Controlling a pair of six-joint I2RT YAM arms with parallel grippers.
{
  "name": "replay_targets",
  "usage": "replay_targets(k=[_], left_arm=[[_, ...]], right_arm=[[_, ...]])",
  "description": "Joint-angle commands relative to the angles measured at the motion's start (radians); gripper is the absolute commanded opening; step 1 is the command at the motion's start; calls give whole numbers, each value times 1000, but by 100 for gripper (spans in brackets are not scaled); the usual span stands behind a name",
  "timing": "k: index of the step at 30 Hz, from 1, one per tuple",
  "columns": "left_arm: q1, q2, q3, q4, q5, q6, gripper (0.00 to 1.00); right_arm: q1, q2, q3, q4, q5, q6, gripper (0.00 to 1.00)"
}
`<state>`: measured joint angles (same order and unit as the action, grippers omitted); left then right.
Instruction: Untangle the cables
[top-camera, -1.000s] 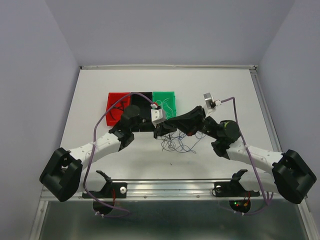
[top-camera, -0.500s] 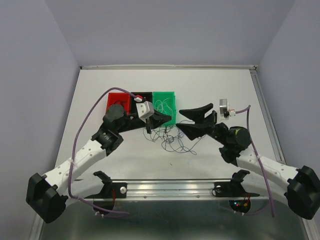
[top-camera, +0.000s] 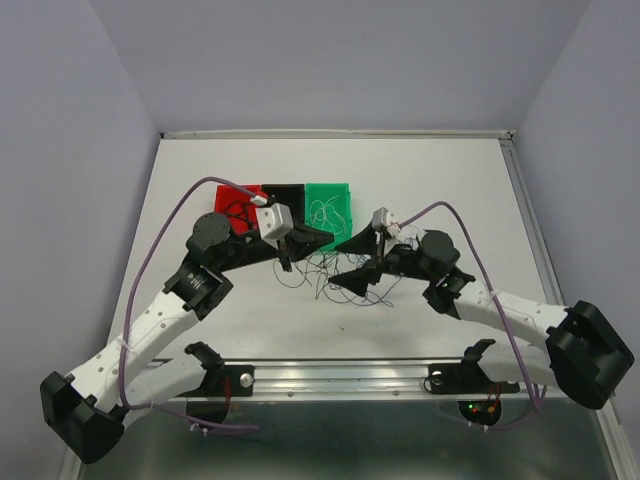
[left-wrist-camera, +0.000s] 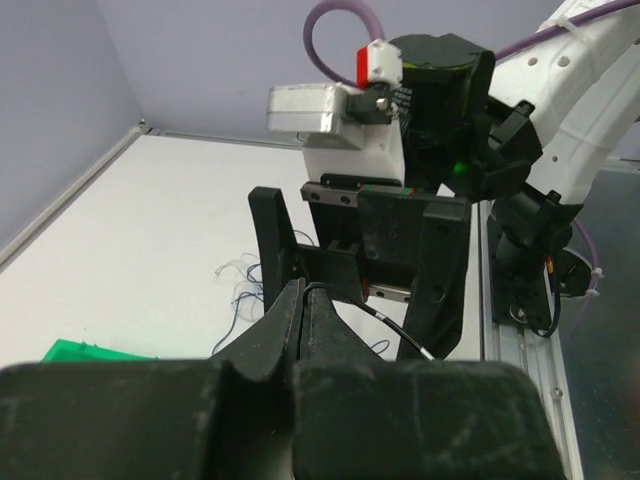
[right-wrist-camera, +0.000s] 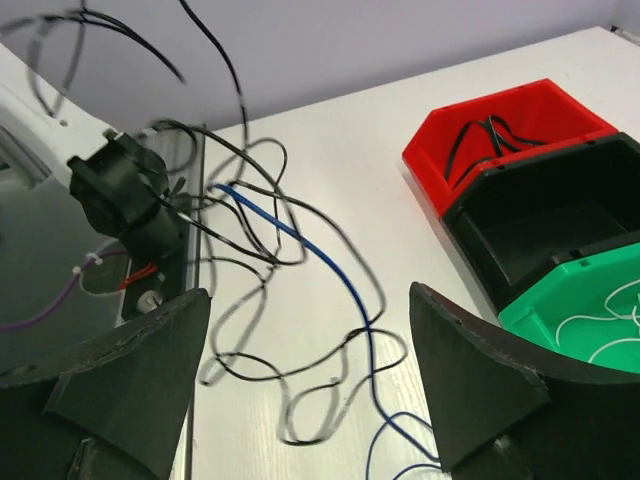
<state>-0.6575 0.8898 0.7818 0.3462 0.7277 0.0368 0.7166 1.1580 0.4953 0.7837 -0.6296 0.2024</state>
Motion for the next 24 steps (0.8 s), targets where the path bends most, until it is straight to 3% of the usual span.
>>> replay_targets(k=[1, 3, 4, 6, 7, 10, 13, 17, 20, 21, 24], left_arm=[[10, -74, 24, 22, -2, 14, 0], [13, -84, 24, 17, -2, 17, 0], [16, -87, 24, 16, -1, 18, 0], [19, -92, 24, 14, -11, 28, 0], [19, -100, 19, 13, -49, 28, 0], [32, -121, 17, 7, -125, 38, 0], [53, -149, 1, 14, -212, 32, 0], [65, -224, -47, 65, -535, 20, 0], [71, -255, -68, 86, -649, 17, 0], [76, -262, -81, 94, -686, 20, 0], [78, -273, -87, 99, -700, 20, 0]], right_arm=[[6, 48, 123, -61, -25, -89, 85], [6, 77, 144, -87, -9, -104, 81], [6, 104, 166, -93, -13, -107, 56], [6, 132, 180, -106, -4, -110, 34], [6, 137, 189, -109, 5, -109, 17], [7, 132, 192, -112, 40, -95, 0], [6, 105, 178, -112, 120, -72, 0], [4, 20, 164, -144, 338, 24, 0], [1, -23, 228, -363, 707, 107, 1], [1, -53, 245, -485, 910, 161, 1], [3, -113, 233, -601, 1144, 206, 0]])
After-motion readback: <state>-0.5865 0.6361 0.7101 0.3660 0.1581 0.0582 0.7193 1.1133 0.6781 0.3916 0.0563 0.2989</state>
